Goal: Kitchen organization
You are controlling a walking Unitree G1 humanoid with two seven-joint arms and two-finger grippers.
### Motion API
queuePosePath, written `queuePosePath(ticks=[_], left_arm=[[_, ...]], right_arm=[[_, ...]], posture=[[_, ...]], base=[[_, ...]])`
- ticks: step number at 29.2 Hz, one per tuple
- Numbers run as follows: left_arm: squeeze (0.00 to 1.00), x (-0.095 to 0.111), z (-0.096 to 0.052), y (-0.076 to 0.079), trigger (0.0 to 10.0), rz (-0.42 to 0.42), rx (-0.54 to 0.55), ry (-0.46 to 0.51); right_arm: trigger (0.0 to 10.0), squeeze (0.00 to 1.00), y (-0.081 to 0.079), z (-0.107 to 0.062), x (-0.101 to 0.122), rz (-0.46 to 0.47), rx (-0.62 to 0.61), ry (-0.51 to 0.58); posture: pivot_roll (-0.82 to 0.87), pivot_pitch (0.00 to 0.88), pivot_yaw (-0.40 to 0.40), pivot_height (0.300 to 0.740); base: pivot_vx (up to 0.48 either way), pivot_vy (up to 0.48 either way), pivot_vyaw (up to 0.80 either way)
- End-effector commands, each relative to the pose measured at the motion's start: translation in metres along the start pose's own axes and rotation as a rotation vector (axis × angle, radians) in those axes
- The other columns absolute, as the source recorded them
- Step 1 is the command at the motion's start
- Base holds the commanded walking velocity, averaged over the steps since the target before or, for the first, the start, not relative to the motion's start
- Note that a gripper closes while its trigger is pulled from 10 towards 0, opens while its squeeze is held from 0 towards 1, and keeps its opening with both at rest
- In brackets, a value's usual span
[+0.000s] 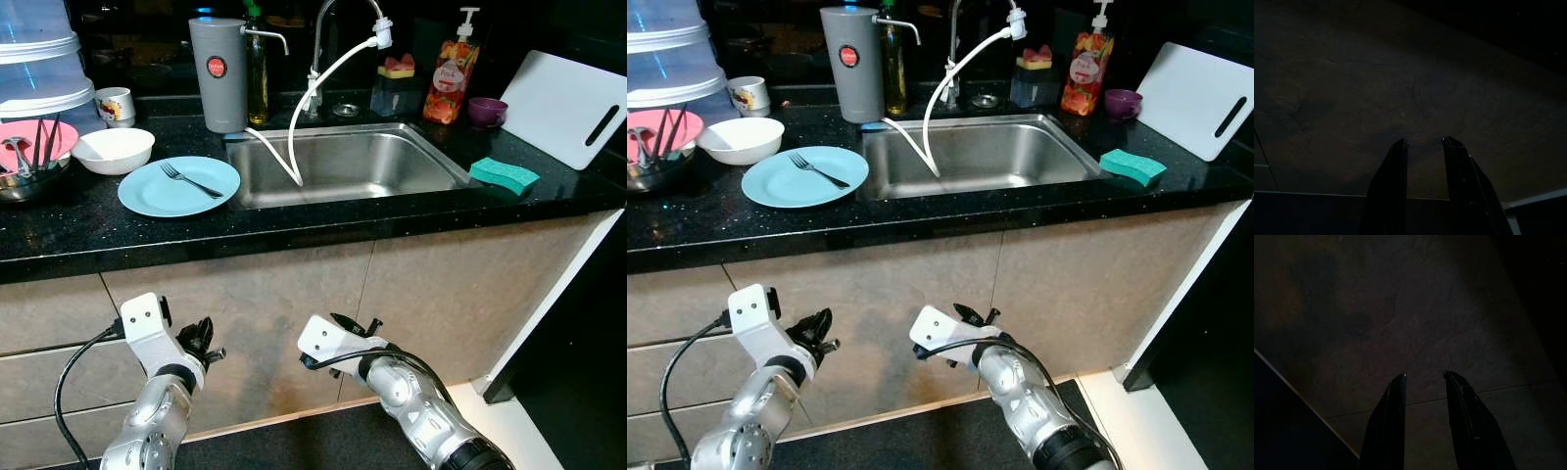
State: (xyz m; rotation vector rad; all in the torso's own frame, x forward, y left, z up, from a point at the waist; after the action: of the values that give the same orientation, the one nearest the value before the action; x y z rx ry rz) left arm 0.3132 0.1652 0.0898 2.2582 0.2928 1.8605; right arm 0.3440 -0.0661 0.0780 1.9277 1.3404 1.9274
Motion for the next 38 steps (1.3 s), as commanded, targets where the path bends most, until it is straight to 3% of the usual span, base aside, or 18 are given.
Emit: queuePosePath(ticks=[1,13,27,38], left_arm=[[0.00,-0.003,0.002,0.002,10.0,0.008,-0.010,-0.012],[0.00,0.001,0.003,0.000,10.0,0.009,0.004,0.001],[0.00,0.002,0.005,-0.002,10.0,0.038,-0.014,-0.009],[0.00,0.007,0.008,-0.012,10.0,0.077,-0.009,-0.014]], right_arm=[[10.0,0.00,0.002,-0.001,-0.002,0.007,-0.008,-0.005],[10.0,0.00,0.004,0.001,0.000,0.006,-0.006,-0.005],[10.0,0.00,0.002,0.004,0.003,0.006,-0.004,-0.005],[10.0,0.00,-0.004,0.011,0.009,0.004,-0.004,-0.008]], posture=[[-0.18,0.000,0.021,0.740],[-0.17,0.027,-0.015,0.740],[-0.20,0.048,0.012,0.740],[-0.19,0.040,0.045,0.740]], base=[[0.000,0.000,0.00],[0.000,0.000,0.00],[0.000,0.000,0.00],[0.000,0.000,0.00]])
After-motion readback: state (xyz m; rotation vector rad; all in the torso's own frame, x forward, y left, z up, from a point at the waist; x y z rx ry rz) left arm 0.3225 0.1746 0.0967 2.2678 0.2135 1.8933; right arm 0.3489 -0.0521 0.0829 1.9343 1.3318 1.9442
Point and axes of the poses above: a point about 5 cm out from each wrist's last joint towards the gripper, its own z axis pointing out of the wrist towards the gripper, its own x axis along the axis of the wrist's last joint, y = z × x, the point moved 4 cm from there along z, pointing out of the wrist towards the gripper, and after that the axes turned 10 degrees about z, right-handed, at the moved point
